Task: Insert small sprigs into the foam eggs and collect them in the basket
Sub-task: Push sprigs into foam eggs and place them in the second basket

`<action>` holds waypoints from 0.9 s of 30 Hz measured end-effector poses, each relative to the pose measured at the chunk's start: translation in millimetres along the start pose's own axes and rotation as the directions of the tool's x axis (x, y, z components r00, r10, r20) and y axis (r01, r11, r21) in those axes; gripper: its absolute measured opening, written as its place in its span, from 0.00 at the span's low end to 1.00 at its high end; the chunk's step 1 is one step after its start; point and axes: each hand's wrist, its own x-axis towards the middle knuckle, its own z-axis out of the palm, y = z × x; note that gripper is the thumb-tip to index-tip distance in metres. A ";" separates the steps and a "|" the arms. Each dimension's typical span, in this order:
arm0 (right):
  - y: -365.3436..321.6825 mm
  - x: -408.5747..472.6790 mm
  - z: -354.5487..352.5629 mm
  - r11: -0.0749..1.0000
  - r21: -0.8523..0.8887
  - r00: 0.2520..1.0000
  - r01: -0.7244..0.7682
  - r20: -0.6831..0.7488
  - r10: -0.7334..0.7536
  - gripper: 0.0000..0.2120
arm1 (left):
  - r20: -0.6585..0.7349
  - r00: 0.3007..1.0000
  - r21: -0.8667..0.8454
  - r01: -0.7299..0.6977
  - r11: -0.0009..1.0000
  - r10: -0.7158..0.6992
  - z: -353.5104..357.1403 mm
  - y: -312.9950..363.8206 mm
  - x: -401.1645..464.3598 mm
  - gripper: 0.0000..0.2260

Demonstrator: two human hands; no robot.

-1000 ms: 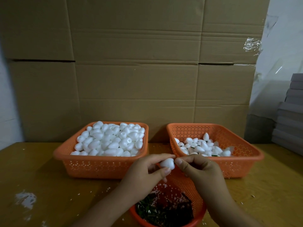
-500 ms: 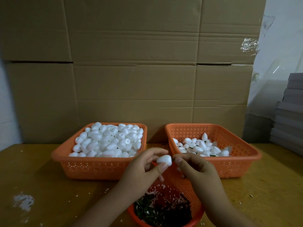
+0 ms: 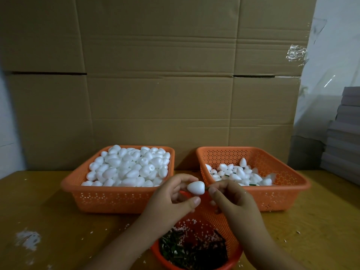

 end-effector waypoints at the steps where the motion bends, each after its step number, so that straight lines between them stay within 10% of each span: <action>1: 0.2 0.2 -0.1 1.000 0.006 1.000 -0.001 0.000 0.001 0.08 | 0.004 1.000 0.006 0.005 1.000 -0.005 0.0 0.0 -0.1 0.16; 27: 1.7 1.4 1.1 1.000 -0.019 1.000 0.013 0.001 -0.013 0.13 | 0.014 0.998 0.012 -0.063 0.998 0.063 -0.1 1.4 0.0 0.12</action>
